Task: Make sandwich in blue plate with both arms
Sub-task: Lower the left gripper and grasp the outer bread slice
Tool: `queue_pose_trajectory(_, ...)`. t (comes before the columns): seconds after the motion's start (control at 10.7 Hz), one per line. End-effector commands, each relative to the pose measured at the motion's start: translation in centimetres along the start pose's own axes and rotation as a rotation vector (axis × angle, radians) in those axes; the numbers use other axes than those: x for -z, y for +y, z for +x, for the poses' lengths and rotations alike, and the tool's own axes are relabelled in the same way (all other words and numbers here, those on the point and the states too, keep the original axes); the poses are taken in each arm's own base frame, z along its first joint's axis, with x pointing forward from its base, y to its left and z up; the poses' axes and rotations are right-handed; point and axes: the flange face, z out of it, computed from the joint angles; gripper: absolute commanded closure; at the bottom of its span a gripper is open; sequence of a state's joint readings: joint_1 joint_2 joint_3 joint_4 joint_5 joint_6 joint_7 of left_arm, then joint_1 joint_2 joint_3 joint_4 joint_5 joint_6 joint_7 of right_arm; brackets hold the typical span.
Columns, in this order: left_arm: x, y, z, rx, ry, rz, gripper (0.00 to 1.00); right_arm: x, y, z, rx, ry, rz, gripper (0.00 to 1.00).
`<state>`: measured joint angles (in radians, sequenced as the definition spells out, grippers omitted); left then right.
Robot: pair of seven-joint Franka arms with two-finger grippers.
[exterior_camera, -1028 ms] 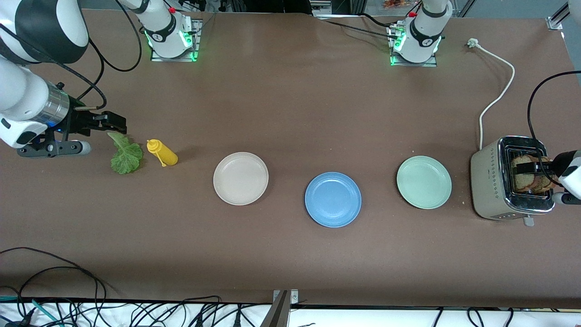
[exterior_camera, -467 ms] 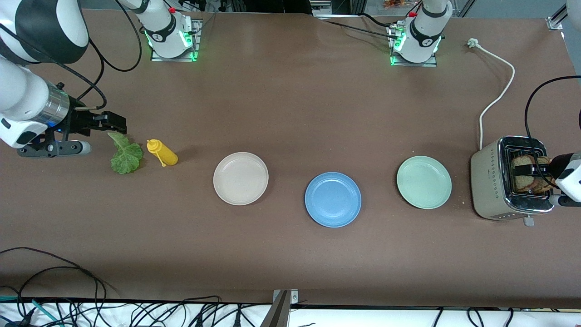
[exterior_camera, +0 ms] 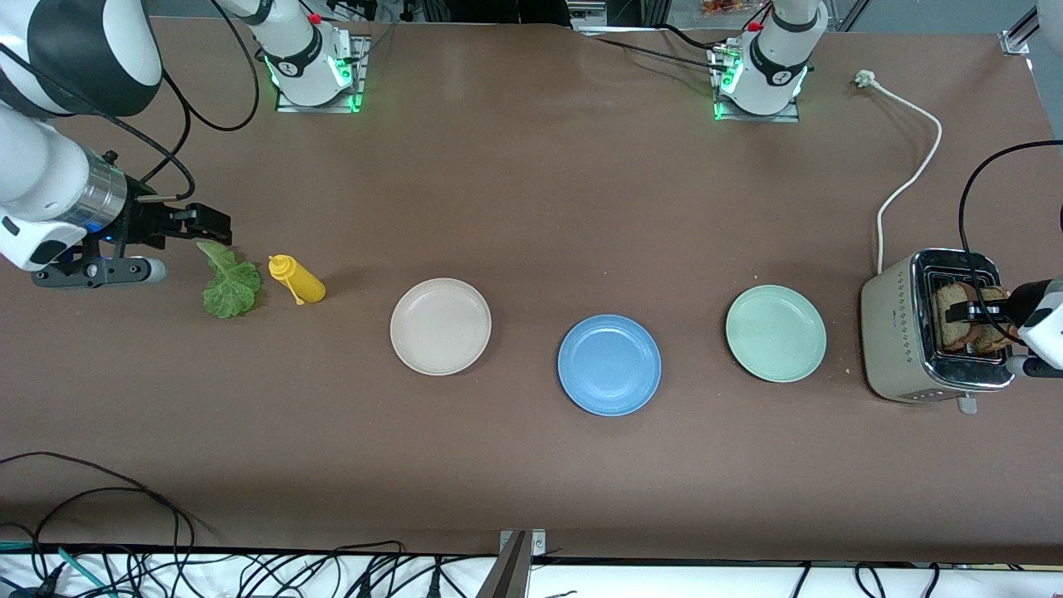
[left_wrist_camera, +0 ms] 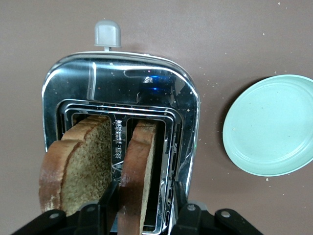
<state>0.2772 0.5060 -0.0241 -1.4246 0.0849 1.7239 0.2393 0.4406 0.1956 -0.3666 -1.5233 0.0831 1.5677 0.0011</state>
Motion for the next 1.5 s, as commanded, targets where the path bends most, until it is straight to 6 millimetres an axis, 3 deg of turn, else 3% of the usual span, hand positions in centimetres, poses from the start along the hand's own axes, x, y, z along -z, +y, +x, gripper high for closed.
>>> queue_pose_trajectory(0.0, 0.5, -0.4, 0.4, -0.018, 0.008, -0.004, 0.71, 0.3, 0.0, -0.1, -0.011, -0.001, 0.012, 0.00)
queue_pose_trajectory(0.19, 0.5, -0.4, 0.4, -0.018, 0.008, -0.002, 1.00, 0.3, -0.1, 0.0, -0.009, 0.002, 0.012, 0.00)
queue_pose_trajectory(0.75, 1.8, -0.7, -0.2, -0.010, 0.022, 0.003, 1.00, 0.3, -0.1, 0.0, -0.011, 0.003, 0.011, 0.00)
queue_pose_trajectory(1.4, 11.3, 0.2, -6.4, -0.021, 0.037, 0.014, 1.00, 0.0, -0.1, 0.0, -0.011, -0.007, 0.013, 0.00)
